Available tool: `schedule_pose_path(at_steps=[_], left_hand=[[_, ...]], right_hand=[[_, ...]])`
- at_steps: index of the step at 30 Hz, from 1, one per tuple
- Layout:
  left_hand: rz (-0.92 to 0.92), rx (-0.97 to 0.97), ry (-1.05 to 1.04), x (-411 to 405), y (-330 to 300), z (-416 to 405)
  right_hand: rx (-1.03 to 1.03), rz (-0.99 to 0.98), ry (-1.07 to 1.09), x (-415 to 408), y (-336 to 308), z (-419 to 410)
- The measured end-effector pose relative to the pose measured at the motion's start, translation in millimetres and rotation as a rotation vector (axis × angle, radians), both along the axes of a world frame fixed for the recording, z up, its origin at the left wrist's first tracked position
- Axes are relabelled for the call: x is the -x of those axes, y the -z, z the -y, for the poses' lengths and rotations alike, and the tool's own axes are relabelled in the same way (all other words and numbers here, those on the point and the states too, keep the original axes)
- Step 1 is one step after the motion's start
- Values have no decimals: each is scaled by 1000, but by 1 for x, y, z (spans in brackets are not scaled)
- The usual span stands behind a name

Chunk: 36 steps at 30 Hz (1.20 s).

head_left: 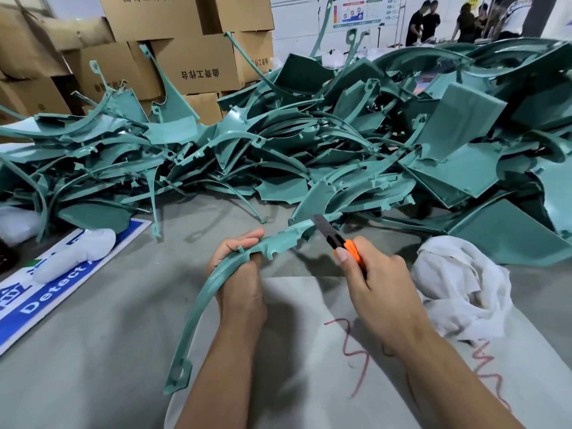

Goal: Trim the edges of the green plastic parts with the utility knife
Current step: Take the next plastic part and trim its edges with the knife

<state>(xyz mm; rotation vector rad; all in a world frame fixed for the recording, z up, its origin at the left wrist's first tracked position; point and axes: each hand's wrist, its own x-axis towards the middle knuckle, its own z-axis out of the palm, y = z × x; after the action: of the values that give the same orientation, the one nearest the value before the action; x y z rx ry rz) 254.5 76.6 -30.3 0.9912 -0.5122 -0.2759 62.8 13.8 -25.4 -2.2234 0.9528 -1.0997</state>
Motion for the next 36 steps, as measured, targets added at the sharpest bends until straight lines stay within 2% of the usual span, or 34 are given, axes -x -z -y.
schedule_pose_path(at_steps=[5,8,12,15,20,24,29,32,36], left_hand=[[-61,-10,39,0,0,0],[-225,62,121,0,-1,0],[-409,152,271,-2,-4,2],[-385,203,300,-1,-5,2],[-239,171,241,-6,-8,0],[-212,203,261,-12,-8,-3],[-295,342,351,-28,-10,-11],[-268,344,337,-34,-6,-12],[-194,329,311,-29,-9,-10]], right_hand=[[-2,-52,187,7,1,12],[-23,-23,252,11,1,18],[22,127,138,7,-5,11],[34,204,58,5,-9,4],[45,272,-20,7,-13,2],[6,145,-113,9,-8,8],[-83,-41,39,20,-2,29],[-31,57,73,19,-4,25],[51,189,-88,11,-11,8]])
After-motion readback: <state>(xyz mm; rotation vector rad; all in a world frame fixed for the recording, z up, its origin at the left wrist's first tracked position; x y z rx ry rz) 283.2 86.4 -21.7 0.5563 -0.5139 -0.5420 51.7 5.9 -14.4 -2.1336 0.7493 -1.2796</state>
